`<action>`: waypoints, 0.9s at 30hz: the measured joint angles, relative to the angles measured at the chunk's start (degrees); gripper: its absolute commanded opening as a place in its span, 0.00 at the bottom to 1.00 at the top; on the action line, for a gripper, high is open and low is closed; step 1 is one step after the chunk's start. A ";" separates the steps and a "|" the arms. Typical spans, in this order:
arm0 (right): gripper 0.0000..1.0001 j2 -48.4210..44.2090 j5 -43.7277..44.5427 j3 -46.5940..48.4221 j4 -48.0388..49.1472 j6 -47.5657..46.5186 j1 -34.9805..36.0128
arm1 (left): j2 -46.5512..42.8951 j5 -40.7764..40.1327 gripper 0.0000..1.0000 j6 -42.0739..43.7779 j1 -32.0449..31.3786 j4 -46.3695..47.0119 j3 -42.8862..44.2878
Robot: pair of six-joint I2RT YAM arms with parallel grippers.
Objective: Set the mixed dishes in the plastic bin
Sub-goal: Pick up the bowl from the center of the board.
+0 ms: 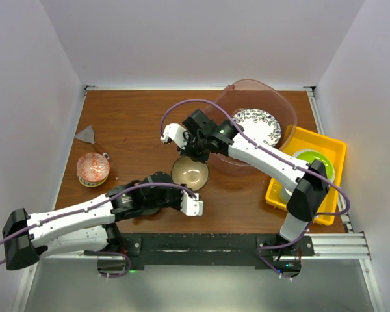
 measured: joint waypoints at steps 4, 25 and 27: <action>0.00 -0.79 -0.55 0.00 -0.44 -0.96 -0.09 | -0.57 -0.85 0.64 -1.29 -0.04 1.95 0.00; 0.00 -9.68 -23.45 0.00 -3.82 -0.46 -26.43 | -12.79 -15.63 1.00 -18.10 0.83 7.63 5.60; 0.00 -11.15 -24.57 -0.07 -2.95 0.44 -29.38 | -13.20 -16.26 1.00 -18.51 1.81 7.39 5.60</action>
